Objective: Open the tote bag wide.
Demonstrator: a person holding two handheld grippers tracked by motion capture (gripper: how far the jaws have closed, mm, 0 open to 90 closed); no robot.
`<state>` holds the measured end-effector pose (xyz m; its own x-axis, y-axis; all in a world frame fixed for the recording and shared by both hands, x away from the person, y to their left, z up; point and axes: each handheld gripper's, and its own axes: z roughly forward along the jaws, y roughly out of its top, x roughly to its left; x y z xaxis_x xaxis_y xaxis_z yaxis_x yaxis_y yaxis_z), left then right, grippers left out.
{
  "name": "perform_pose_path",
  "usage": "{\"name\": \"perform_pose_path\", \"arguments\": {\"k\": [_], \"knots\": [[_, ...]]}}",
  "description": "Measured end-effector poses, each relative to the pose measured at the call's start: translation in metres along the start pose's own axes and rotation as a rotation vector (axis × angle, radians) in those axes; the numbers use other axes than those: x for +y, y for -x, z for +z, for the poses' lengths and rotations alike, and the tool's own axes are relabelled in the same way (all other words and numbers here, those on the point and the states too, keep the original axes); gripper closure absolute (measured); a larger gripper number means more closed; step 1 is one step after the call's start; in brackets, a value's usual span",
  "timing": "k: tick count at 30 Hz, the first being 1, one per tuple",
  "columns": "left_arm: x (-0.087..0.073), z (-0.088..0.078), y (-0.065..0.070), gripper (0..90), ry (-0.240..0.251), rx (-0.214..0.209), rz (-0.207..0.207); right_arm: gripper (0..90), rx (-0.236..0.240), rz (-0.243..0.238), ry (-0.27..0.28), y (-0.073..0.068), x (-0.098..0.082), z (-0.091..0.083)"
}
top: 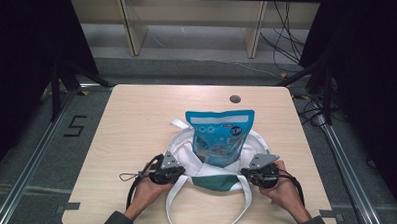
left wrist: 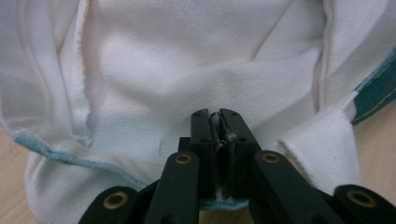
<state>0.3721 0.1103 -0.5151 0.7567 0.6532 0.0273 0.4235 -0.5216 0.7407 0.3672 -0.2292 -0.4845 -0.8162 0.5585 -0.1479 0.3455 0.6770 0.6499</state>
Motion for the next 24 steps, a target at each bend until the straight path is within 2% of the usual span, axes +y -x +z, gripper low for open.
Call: {"name": "perform_pose_path", "arguments": {"k": [1, 3, 4, 6, 7, 9, 11, 12, 13, 14, 15, 16, 17, 18, 19, 20, 22, 24], "knots": [[0.000, 0.000, 0.001, 83.5, -0.001, 0.004, -0.018, 87.7, 0.007, -0.001, -0.002, 0.001, 0.000, 0.000], [0.001, 0.000, -0.002, 82.9, -0.009, 0.011, 0.017, 87.4, 0.010, 0.017, 0.010, 0.003, 0.000, 0.002], [0.001, 0.002, -0.001, 82.9, -0.003, 0.006, -0.010, 86.8, 0.017, 0.019, 0.004, 0.004, 0.001, 0.003], [0.003, 0.002, -0.005, 82.7, -0.004, 0.017, 0.014, 86.7, 0.017, 0.025, 0.008, 0.006, 0.001, 0.005], [0.003, 0.003, -0.004, 82.6, -0.001, 0.020, -0.011, 86.7, 0.013, 0.030, 0.015, 0.007, 0.002, 0.007], [0.004, 0.004, -0.007, 82.6, -0.002, 0.028, 0.019, 86.7, 0.016, 0.035, 0.016, 0.008, 0.003, 0.009], [0.004, 0.006, -0.007, 82.6, 0.003, 0.030, -0.009, 86.6, 0.006, 0.027, 0.020, 0.011, 0.004, 0.010], [0.005, 0.006, -0.009, 82.6, 0.008, 0.034, 0.006, 86.6, 0.006, 0.031, 0.019, 0.012, 0.005, 0.011], [0.005, 0.007, -0.009, 82.6, 0.004, 0.040, -0.013, 86.6, 0.006, 0.042, 0.021, 0.013, 0.006, 0.012], [0.005, 0.006, -0.011, 82.6, -0.001, 0.039, 0.009, 86.5, 0.000, 0.039, 0.021, 0.015, 0.006, 0.014], [0.005, 0.008, -0.010, 82.6, 0.019, 0.038, -0.017, 86.5, -0.005, 0.037, 0.025, 0.016, 0.007, 0.015], [0.005, 0.008, -0.011, 82.6, 0.011, 0.037, -0.021, 86.5, -0.006, 0.038, 0.028, 0.017, 0.007, 0.016], [0.006, 0.008, -0.013, 82.6, 0.012, 0.042, -0.005, 86.5, -0.006, 0.040, 0.022, 0.018, 0.008, 0.016], [0.005, 0.009, -0.012, 82.5, 0.015, 0.036, -0.030, 86.5, -0.009, 0.041, 0.028, 0.019, 0.008, 0.017], [0.006, 0.010, -0.013, 82.6, 0.015, 0.043, -0.013, 86.5, -0.003, 0.051, 0.022, 0.020, 0.009, 0.017], [0.007, 0.010, -0.015, 82.5, 0.010, 0.047, 0.006, 86.6, -0.022, 0.038, 0.019, 0.021, 0.010, 0.019], [0.007, 0.012, -0.015, 82.3, 0.024, 0.055, -0.035, 86.6, -0.018, 0.034, 0.018, 0.023, 0.012, 0.020], [0.008, 0.014, -0.018, 82.0, 0.030, 0.059, -0.034, 86.6, -0.027, 0.046, 0.024, 0.025, 0.013, 0.023]]}}
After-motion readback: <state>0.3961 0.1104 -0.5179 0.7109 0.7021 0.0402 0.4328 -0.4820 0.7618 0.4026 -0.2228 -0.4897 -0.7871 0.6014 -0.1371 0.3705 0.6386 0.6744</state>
